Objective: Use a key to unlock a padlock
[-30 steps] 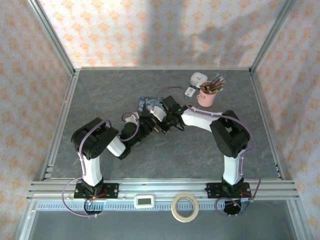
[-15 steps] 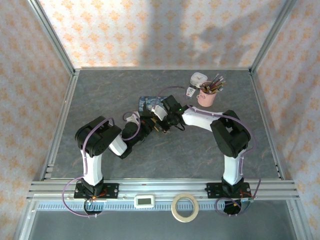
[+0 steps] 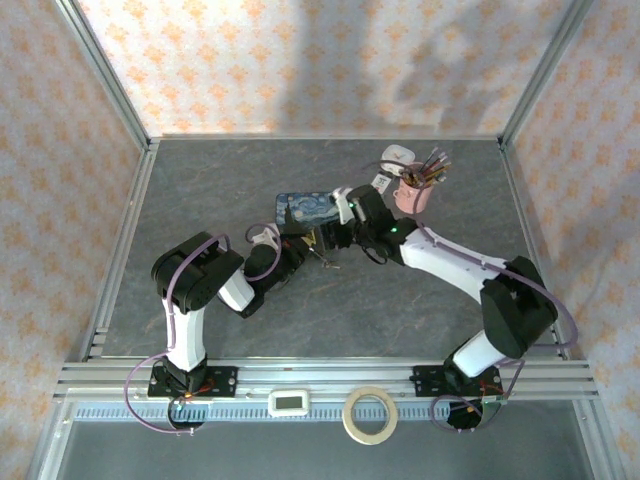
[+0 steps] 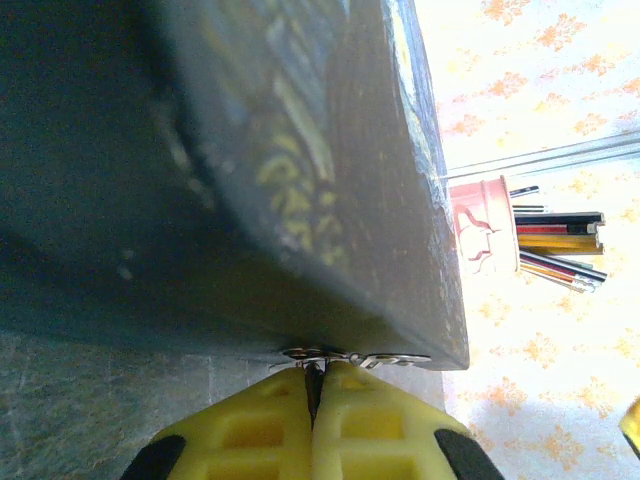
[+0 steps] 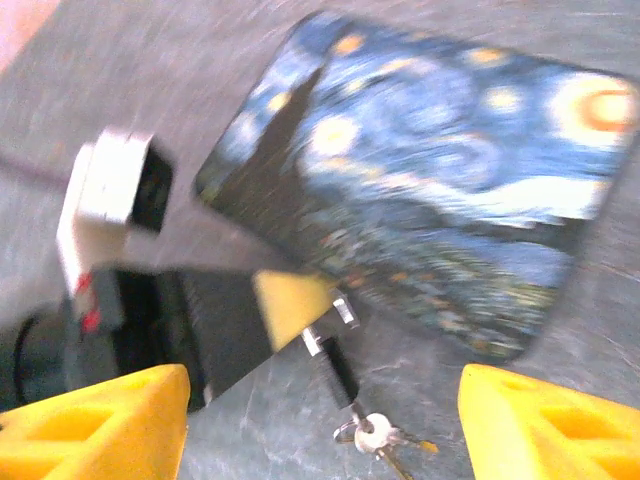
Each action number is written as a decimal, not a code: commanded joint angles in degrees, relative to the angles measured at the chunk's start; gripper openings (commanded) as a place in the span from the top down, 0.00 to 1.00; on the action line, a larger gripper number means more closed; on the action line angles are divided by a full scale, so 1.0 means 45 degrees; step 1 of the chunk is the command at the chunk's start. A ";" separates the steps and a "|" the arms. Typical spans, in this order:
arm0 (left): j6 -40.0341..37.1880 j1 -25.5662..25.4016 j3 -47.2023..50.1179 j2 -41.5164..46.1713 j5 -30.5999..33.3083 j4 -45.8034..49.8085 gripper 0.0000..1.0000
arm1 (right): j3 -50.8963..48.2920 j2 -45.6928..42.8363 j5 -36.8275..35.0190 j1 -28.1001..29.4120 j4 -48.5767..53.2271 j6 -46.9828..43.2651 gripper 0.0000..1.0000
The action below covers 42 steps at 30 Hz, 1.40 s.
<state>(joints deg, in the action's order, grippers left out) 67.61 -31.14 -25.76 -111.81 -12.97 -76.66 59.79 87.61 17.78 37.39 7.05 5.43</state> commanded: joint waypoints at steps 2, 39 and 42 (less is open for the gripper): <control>0.0199 -0.0057 0.0289 -0.0251 0.0559 -0.0569 1.00 | -0.0926 -0.0171 -0.2616 -0.0650 -0.1964 0.4064 0.26; 0.2455 -0.0062 0.2535 -0.0921 0.4218 -0.4353 1.00 | -0.2969 0.3231 -0.2474 -0.0593 -0.7034 0.8837 0.41; 0.2485 -0.0070 0.2577 -0.0760 0.4252 -0.4066 1.00 | -0.2869 0.3265 -0.2545 -0.0588 -0.7000 0.8778 0.41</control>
<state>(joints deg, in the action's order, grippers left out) 78.19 -31.51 -15.25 -115.35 2.68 -91.98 47.55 102.43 10.26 34.94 -27.77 44.62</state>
